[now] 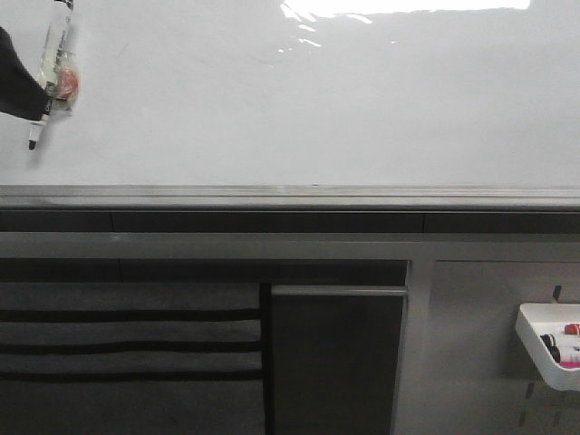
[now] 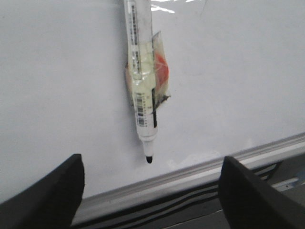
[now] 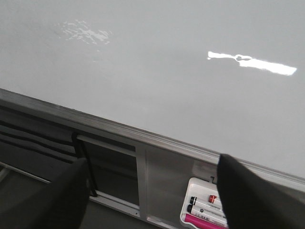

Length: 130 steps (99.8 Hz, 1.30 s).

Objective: Write number 3 on whiteboard

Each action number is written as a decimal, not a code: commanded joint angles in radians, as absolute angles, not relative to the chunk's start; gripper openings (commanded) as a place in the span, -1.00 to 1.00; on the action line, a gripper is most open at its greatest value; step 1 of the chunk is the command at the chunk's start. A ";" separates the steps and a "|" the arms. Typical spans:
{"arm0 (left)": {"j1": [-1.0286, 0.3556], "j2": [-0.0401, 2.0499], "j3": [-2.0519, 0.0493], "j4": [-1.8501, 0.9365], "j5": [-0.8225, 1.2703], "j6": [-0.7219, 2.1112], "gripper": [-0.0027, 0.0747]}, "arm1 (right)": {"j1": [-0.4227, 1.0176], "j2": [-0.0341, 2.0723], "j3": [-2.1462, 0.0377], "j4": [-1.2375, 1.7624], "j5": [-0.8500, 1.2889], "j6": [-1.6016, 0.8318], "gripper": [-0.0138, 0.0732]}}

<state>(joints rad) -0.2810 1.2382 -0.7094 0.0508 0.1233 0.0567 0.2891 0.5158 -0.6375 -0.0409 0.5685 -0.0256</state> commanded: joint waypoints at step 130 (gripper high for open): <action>-0.303 1.233 -0.871 0.102 0.300 0.098 -0.98 | 0.289 0.546 -0.692 0.123 0.572 -0.037 0.46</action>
<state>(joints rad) -0.2836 1.3094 -0.8203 0.0933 0.2259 0.0633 0.2900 0.5197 -0.6442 0.0970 0.5944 -0.0256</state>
